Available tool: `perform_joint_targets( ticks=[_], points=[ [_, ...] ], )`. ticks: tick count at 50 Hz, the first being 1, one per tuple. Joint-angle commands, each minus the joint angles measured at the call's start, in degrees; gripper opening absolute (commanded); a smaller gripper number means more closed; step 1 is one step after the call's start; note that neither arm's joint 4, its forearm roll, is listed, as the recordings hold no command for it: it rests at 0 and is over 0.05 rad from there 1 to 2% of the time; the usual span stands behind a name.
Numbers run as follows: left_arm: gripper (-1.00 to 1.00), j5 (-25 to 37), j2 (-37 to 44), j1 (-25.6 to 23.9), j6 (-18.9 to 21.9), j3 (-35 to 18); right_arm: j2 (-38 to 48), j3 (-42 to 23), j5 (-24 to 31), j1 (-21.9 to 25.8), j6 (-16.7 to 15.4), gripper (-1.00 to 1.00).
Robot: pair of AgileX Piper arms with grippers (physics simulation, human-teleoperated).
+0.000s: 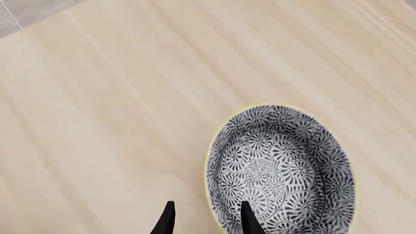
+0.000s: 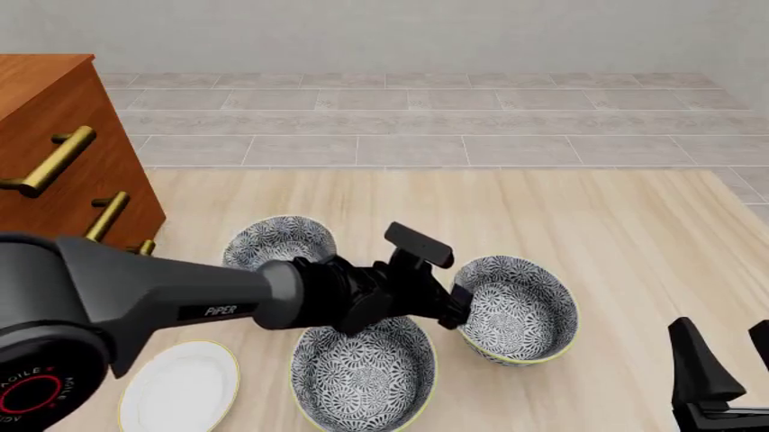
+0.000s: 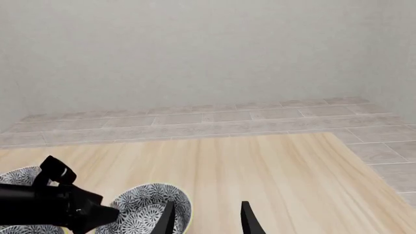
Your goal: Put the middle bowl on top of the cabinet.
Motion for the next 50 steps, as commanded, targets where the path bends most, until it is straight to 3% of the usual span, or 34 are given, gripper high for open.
perform_joint_targets(
  ticks=[1, 30, 31, 42, 50],
  points=[
    [1.00, -0.76, 0.73, -0.24, -0.55, 0.32, 0.01, -0.10, 0.05, -0.04, -0.01, 1.00],
    [1.00, -1.94, 1.47, -0.61, -1.58, 1.31, 0.00, -0.04, 0.02, -0.03, -0.07, 1.00],
    [-1.00, -2.11, 0.82, -0.59, -1.23, 1.72, 0.00, -0.01, 0.00, -0.04, -0.07, 1.00],
    [-1.00, -2.49, -1.60, -0.40, -1.10, 2.97, 0.01, 0.01, -0.01, -0.03, -0.08, 1.00],
    [-1.00, -2.49, -3.65, -0.91, -4.30, 3.45, 0.02, -0.02, 0.05, 0.05, -0.15, 1.00]
  ],
)
